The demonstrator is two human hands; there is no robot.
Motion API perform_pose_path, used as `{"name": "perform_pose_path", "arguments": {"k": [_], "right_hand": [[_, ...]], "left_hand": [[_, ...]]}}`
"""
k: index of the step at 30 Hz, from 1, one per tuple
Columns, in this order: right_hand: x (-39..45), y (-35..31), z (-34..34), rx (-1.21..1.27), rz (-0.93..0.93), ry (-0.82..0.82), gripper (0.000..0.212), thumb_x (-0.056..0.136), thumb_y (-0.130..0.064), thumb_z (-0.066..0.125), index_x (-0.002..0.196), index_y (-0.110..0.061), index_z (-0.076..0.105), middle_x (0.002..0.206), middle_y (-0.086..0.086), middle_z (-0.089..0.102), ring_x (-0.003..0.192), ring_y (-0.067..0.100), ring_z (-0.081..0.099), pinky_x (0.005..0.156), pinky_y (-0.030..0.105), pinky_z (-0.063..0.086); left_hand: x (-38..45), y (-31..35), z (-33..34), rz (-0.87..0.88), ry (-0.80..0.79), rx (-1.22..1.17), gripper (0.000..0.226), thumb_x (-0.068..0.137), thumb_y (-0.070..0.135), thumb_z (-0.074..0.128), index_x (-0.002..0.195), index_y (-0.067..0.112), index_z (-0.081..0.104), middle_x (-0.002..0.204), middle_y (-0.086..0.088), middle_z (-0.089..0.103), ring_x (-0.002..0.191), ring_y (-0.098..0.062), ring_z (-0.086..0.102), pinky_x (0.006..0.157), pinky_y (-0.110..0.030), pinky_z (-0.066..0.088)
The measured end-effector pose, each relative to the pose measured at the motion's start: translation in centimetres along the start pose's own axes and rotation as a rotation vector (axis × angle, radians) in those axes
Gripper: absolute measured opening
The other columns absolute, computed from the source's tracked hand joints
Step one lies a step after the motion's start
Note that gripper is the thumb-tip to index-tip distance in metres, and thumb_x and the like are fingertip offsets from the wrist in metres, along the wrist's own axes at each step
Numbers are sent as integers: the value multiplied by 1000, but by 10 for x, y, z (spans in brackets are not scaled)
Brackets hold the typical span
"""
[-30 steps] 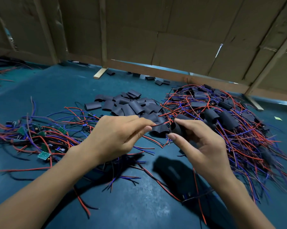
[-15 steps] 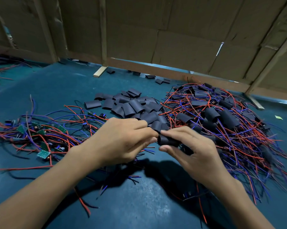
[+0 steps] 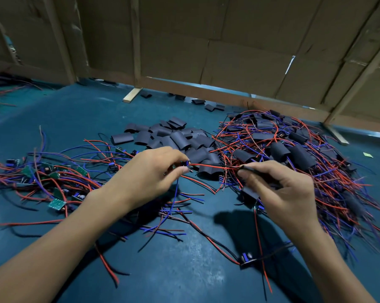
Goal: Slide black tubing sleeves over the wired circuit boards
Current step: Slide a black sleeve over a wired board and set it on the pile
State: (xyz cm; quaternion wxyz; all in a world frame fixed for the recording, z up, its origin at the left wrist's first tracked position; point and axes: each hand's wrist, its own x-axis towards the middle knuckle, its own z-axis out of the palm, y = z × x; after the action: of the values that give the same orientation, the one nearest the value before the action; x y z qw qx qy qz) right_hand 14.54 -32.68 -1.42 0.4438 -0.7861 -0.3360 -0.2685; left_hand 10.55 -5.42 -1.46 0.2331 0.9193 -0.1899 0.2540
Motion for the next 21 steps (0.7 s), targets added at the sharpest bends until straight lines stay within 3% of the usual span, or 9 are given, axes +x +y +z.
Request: {"name": "perform_pose_path", "arguments": {"k": [4,8,10,14,18,21], "right_hand": [[1,7,-3,-247,-31,-172,35,82,-41,79,106,-15,79,95,-7,76,86,15,71,80,30,55],[2,9,2,-486,-134,-268,45,77,-45,75,107,-13,78,87,-3,75,85,26,69,87,37,39],[2,7,5,-507,-191,-259,42,77,-44,75,104,-12,79,85,-3,75,84,25,70,90,38,37],[-1,-3,9,-282,-138,-244,40,83,-45,74,106,-12,77,95,-6,76,87,15,68,89,35,44],[-4,-11,12,10,-80,-223,34,84,-30,79,112,-12,75,102,-9,74,93,5,69,84,20,51],[-5,-12,15,69,-50,-207,37,84,-28,78,114,-7,75,104,-3,75,94,9,71,86,20,52]], "left_hand": [[0,4,3,35,68,-63,18,94,19,71,109,10,67,96,2,70,83,-11,66,77,-29,52],[1,12,4,104,166,-183,25,90,14,74,112,6,67,101,3,68,87,-2,64,83,-18,52],[0,17,6,113,202,-250,27,88,11,76,113,6,67,102,1,68,89,-5,67,82,-22,56],[1,27,11,118,191,-397,22,87,8,78,106,4,68,103,-3,67,85,-13,70,70,-31,57],[2,34,16,178,191,-415,19,84,3,79,100,1,70,103,-6,68,91,-17,68,79,-26,53],[2,34,18,156,223,-418,22,83,4,80,103,0,71,101,-8,67,91,-17,67,80,-23,51]]}}
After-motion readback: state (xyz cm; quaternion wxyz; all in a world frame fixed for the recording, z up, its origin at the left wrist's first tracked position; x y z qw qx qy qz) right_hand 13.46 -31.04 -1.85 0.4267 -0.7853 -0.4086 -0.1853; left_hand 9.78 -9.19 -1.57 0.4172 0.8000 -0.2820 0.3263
